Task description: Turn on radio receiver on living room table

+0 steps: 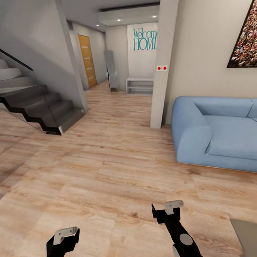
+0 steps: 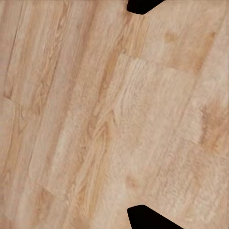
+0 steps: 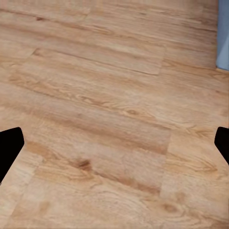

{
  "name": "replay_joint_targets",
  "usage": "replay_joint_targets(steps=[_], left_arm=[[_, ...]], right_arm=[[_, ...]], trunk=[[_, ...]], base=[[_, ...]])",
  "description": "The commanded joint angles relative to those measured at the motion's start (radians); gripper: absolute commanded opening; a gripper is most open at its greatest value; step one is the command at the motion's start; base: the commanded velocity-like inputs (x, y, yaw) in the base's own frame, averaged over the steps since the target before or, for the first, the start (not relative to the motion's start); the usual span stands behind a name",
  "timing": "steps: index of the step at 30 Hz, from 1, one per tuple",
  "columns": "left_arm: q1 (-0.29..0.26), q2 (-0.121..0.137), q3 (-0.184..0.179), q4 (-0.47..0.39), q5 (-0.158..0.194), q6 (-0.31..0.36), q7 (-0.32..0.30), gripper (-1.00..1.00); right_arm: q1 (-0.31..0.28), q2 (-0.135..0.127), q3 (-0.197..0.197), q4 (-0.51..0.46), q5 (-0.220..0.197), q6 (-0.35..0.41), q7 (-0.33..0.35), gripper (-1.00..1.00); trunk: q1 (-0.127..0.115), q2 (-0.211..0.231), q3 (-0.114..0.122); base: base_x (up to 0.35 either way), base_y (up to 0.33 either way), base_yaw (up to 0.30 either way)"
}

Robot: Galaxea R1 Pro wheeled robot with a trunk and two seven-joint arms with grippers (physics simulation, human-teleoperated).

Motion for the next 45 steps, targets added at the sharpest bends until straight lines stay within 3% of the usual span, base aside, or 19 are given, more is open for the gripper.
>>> replay_joint_targets(steps=[1,45], left_arm=[[0.000,0.000,0.000,0.000,0.000,0.000,0.000,1.00],[0.000,0.000,-0.001,-0.003,0.000,0.000,0.000,1.00]], right_arm=[[0.000,0.000,0.000,0.000,0.000,0.000,0.000,1.00],[0.000,0.000,0.000,0.000,0.000,-0.002,0.000,1.00]], trunk=[[0.000,0.000,0.000],[0.000,0.000,0.000]], base=[[0.330,0.000,0.000],[0.316,0.000,0.000]])
